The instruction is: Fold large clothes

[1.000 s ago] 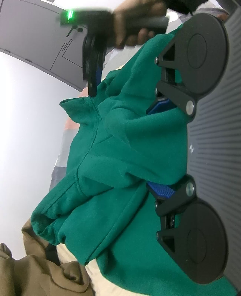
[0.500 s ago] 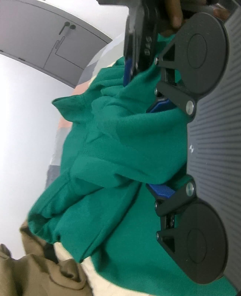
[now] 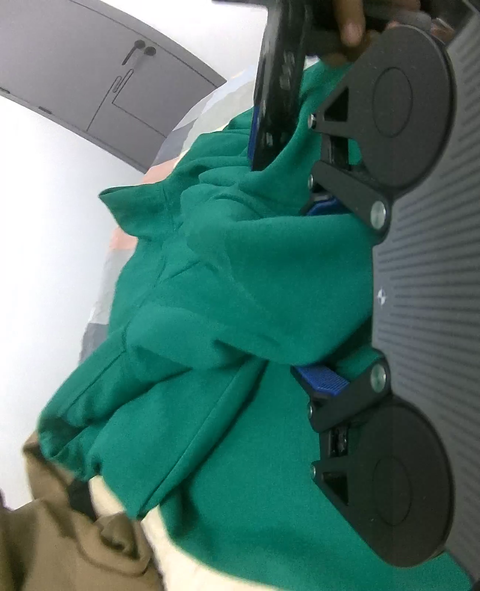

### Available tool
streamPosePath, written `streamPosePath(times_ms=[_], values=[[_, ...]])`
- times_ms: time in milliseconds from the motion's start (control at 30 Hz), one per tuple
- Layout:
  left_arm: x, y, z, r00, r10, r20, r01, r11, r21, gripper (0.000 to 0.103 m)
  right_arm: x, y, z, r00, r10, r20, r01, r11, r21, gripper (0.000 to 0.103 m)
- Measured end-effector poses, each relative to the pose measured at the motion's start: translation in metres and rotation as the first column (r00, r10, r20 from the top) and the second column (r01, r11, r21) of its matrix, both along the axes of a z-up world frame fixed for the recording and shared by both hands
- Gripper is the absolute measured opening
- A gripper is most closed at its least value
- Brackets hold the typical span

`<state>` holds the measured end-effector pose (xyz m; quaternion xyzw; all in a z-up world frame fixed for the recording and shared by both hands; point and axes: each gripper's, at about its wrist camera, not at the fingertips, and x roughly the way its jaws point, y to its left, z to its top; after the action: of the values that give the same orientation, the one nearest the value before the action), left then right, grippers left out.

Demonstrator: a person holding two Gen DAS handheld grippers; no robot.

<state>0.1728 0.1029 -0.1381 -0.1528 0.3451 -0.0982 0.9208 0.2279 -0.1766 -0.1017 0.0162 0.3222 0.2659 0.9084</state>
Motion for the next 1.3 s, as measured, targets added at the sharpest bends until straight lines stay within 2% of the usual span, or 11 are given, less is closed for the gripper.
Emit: streamPosePath(times_ms=[167,300,433,467,533,600,767,933,1033,1167,1300], values=[[-0.028,0.012,0.018,0.999,0.051,0.001,-0.051,0.999,0.012,0.080,-0.031,-0.036,0.025,0.998,-0.048,0.028,0.049,0.998,-0.026,0.047],[-0.046,0.024,0.033,0.994,0.107,-0.023,-0.107,0.994,0.005,0.080,-0.045,-0.083,0.018,0.977,-0.190,-0.093,0.181,0.979,-0.098,0.047],[-0.061,0.037,0.044,0.984,0.169,-0.050,-0.168,0.985,0.031,0.083,-0.051,-0.134,0.015,0.920,-0.346,-0.185,0.334,0.938,-0.095,0.047],[-0.065,0.042,0.046,0.978,0.198,-0.060,-0.196,0.979,0.049,0.083,-0.054,-0.143,0.015,0.905,-0.382,-0.185,0.369,0.924,-0.103,0.049],[-0.071,0.057,0.046,0.966,0.244,-0.084,-0.240,0.969,0.057,0.083,-0.056,-0.157,0.015,0.888,-0.418,-0.189,0.402,0.908,-0.119,0.075],[-0.077,0.081,0.045,0.945,0.306,-0.113,-0.303,0.952,0.039,0.083,-0.057,-0.169,0.011,0.868,-0.442,-0.224,0.430,0.897,-0.106,0.087],[-0.087,0.136,0.028,0.870,0.425,-0.249,-0.454,0.888,-0.072,0.083,-0.042,-0.181,-0.011,0.816,-0.441,-0.372,0.447,0.891,-0.077,0.087],[-0.085,0.145,0.005,0.834,0.433,-0.342,-0.499,0.857,-0.133,0.083,-0.030,-0.184,-0.032,0.777,-0.437,-0.454,0.449,0.889,-0.086,0.095],[-0.083,0.135,-0.003,0.863,0.359,-0.356,-0.446,0.872,-0.201,0.085,-0.027,-0.186,-0.038,0.767,-0.360,-0.531,0.437,0.899,0.022,0.095],[-0.090,0.117,-0.004,0.907,0.247,-0.341,-0.355,0.884,-0.303,0.085,-0.034,-0.175,-0.033,0.806,-0.216,-0.551,0.354,0.922,0.158,0.095],[-0.109,0.109,0.003,0.950,0.180,-0.256,-0.287,0.828,-0.482,0.085,-0.043,-0.158,-0.024,0.852,-0.047,-0.522,0.237,0.923,0.303,0.095]])
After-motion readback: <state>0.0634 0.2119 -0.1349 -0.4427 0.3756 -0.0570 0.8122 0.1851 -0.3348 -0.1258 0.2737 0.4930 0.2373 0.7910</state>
